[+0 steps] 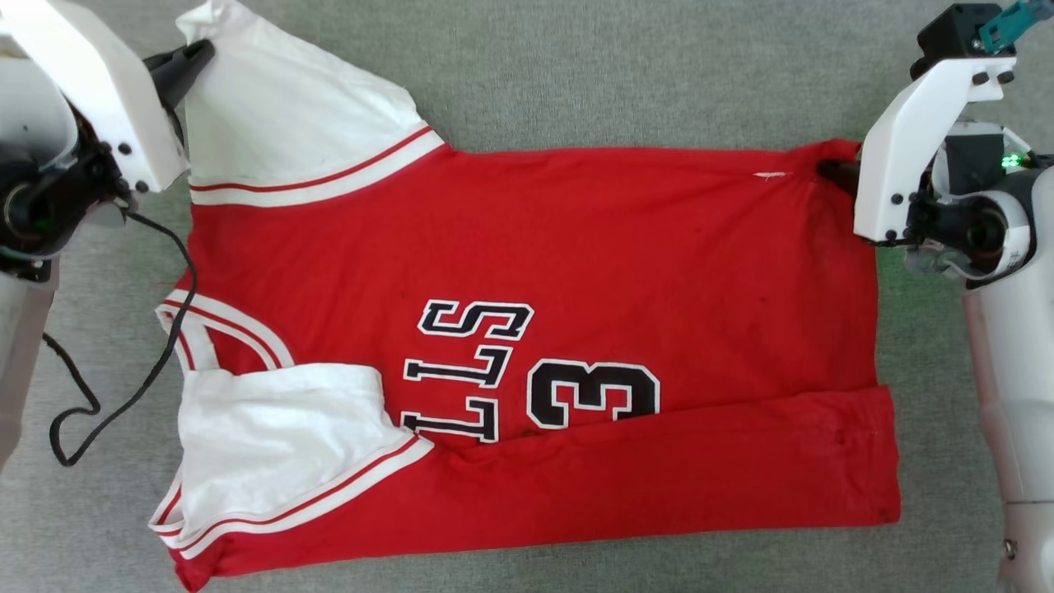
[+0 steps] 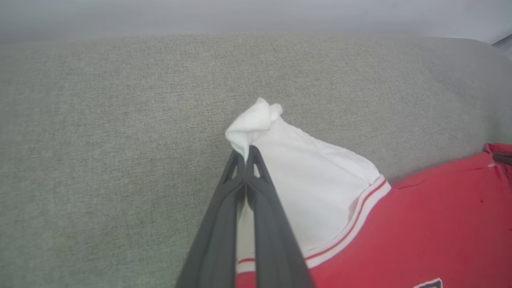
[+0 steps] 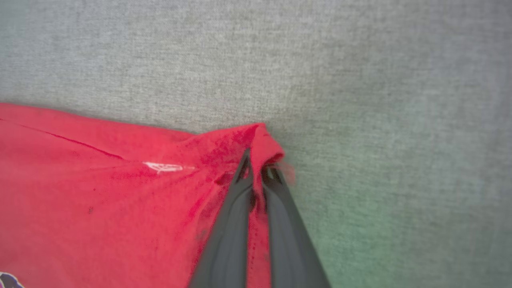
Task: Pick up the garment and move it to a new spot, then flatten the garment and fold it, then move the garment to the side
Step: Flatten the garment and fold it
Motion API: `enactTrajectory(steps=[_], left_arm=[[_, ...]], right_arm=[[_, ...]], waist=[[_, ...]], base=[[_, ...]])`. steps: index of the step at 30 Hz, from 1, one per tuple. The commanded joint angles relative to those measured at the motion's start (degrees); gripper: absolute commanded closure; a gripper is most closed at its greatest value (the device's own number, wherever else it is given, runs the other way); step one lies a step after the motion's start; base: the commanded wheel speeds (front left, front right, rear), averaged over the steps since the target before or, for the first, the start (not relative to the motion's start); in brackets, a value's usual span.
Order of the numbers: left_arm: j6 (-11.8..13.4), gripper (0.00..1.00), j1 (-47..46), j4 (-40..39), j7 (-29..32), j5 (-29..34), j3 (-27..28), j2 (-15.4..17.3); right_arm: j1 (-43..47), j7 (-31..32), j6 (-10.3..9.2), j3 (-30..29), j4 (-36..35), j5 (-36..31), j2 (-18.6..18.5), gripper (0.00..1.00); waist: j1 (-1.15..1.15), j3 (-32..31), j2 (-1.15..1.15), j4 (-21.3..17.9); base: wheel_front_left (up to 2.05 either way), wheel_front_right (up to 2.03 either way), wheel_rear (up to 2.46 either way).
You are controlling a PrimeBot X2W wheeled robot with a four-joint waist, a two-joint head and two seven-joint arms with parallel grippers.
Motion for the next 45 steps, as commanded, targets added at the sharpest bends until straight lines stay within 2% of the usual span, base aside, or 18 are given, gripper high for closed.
enactTrajectory(steps=[1,8,15,21,28,29,30,31,32,35,37,38,39,45], left_arm=[[-0.3,1.0,1.4,0.1,-0.9,-0.1,0.3,0.1],[-0.3,1.0,8.8,-1.1,-6.0,-2.2,2.9,1.0],[2.2,1.0,22.7,-6.3,-12.0,-5.1,5.9,1.2],[4.9,1.0,37.3,-10.5,-16.0,-8.7,7.4,-0.9],[6.1,1.0,48.1,-9.3,-17.3,-11.9,6.8,-3.9],[6.2,1.0,49.1,-8.7,-17.5,-12.1,6.6,-4.4],[6.3,0.98,49.8,-8.1,-17.7,-12.3,6.4,-5.0],[6.2,0.63,50.3,-7.4,-18.0,-12.1,6.0,-5.4],[6.2,0.0,50.6,-6.7,-18.7,-11.5,5.6,-5.9],[6.1,0.0,50.3,-5.2,-21.7,-9.1,4.7,-6.9],[7.0,0.0,49.8,-5.2,-25.0,-5.3,4.0,-6.6],[7.9,0.0,48.9,-6.7,-30.2,-1.1,3.4,-7.1],[8.4,0.0,48.7,-7.3,-31.7,0.2,3.3,-7.3],[11.3,0.0,48.4,-12.2,-39.1,5.1,3.5,-8.6]], right_arm=[[1.4,-0.6,0.0,0.8,0.7,0.7,0.2,1.0],[4.8,-6.3,-0.01,0.4,-4.9,2.1,-1.9,1.0],[15.3,-9.2,-0.01,-1.9,-11.3,3.3,-2.3,1.0],[26.4,-10.9,-0.01,-3.4,-15.4,4.4,-1.5,1.0],[35.8,-14.0,-0.01,-4.3,-16.1,5.3,-0.2,1.0],[37.1,-14.4,-0.01,-4.1,-15.9,5.1,-0.1,0.83],[38.3,-14.7,-0.01,-3.9,-15.4,5.1,0.1,0.44],[39.2,-15.3,-0.01,-3.7,-15.1,5.3,0.5,0.0],[39.8,-16.4,-0.01,-3.5,-14.9,5.3,0.5,0.0],[41.8,-20.5,-0.04,-3.5,-14.4,5.1,0.5,0.0],[42.4,-23.2,-0.02,-2.9,-15.3,4.9,0.5,0.0],[43.0,-26.4,-0.01,-2.5,-18.1,4.8,0.0,0.0],[43.4,-27.0,-0.01,-2.4,-19.2,4.7,-0.3,0.0],[44.2,-24.2,-0.01,-4.3,-25.6,4.7,-2.6,0.0]], waist=[[0.0,-1.6,0.0,0.1],[0.0,-8.1,0.0,0.5],[0.0,-13.7,0.0,1.4],[0.0,-16.6,0.0,2.0],[0.0,-17.7,0.0,1.8],[0.0,-17.7,0.0,1.7],[0.0,-17.7,0.0,1.7],[0.0,-17.7,0.0,1.6],[0.0,-17.7,0.0,1.6],[0.0,-18.3,0.0,1.4],[0.0,-19.0,0.0,1.2],[0.0,-20.2,0.0,1.0],[0.0,-20.7,0.0,0.9],[0.0,-23.1,0.0,0.7]], base=[[0.0,0.0,0.0],[0.0,0.0,0.0],[0.0,0.0,0.0],[0.0,0.0,0.0],[0.0,0.0,0.0],[0.0,0.0,0.0],[0.0,0.0,0.0],[0.0,0.0,0.0],[0.0,0.0,0.0],[0.0,0.0,0.0],[0.0,0.0,0.0],[0.0,0.0,0.0],[0.0,0.0,0.0],[0.0,0.0,0.0]])
